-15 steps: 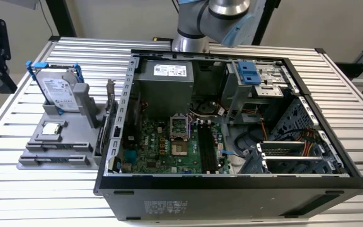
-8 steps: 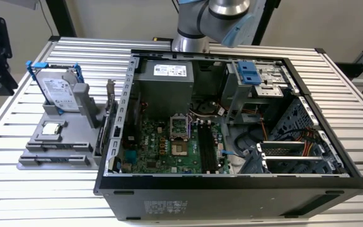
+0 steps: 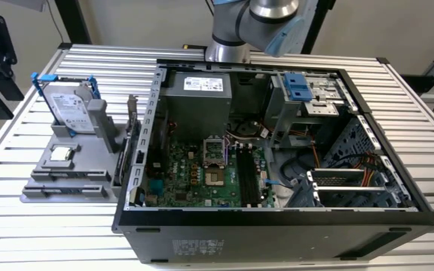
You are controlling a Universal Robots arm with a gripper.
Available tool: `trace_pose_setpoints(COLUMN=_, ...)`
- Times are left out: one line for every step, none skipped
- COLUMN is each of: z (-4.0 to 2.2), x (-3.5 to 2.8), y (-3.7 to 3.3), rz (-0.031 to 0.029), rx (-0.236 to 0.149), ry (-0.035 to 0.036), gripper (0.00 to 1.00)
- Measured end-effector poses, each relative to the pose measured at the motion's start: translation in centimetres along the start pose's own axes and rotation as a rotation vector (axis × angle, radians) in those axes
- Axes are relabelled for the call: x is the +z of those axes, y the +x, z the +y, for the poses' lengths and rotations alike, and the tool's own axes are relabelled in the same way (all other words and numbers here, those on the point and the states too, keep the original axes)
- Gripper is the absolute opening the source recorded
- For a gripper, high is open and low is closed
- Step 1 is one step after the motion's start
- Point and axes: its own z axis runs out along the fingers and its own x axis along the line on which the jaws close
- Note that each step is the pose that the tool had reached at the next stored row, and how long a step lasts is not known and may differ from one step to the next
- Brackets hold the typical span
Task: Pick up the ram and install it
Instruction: 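Pick up the ram and move it above insertion slot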
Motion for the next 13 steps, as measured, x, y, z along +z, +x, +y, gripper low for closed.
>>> trace_pose_setpoints(z=0.0, x=0.0, y=0.0, rz=0.0, rx=0.0, ry=-0.0001, gripper=1.0)
trace_pose_setpoints(z=0.0, x=0.0, y=0.0, rz=0.0, rx=0.0, ry=-0.0002, gripper=1.0)
trace_pose_setpoints(z=0.0, x=0.02, y=0.0, rz=0.0, rx=0.0, ry=-0.0002, gripper=1.0)
trace_pose_setpoints(z=-0.01, x=0.11, y=0.0, rz=-0.0001, rx=0.0, ry=-0.0001, gripper=1.0)
trace_pose_setpoints(z=-0.02, x=0.19, y=0.01, rz=0.0, rx=0.0, ry=-0.0002, gripper=1.0)
trace_pose_setpoints(z=-0.01, x=0.32, y=0.02, rz=0.0, rx=0.0, ry=-0.0003, gripper=1.0)
trace_pose_setpoints(z=-0.02, x=0.46, y=0.01, rz=0.0001, rx=0.0, ry=-0.0003, gripper=1.0)
trace_pose_setpoints(z=-0.03, x=0.6, y=-0.01, rz=0.0001, rx=0.001, ry=-0.0004, gripper=1.0)
trace_pose_setpoints(z=-0.03, x=0.76, y=-0.02, rz=-0.0001, rx=0.003, ry=-0.0001, gripper=1.0)
trace_pose_setpoints(z=-0.03, x=0.95, y=-0.02, rz=-0.0003, rx=0.005, ry=0.0002, gripper=1.0)
trace_pose_setpoints(z=-0.04, x=1.12, y=-0.01, rz=-0.0002, rx=0.006, ry=0.0002, gripper=1.0)
trace_pose_setpoints(z=-0.04, x=1.3, y=-0.01, rz=-0.0001, rx=0.007, ry=0.0001, gripper=1.0)
trace_pose_setpoints(z=-0.05, x=1.49, y=-0.01, rz=-0.0001, rx=0.007, ry=0.0004, gripper=1.0)
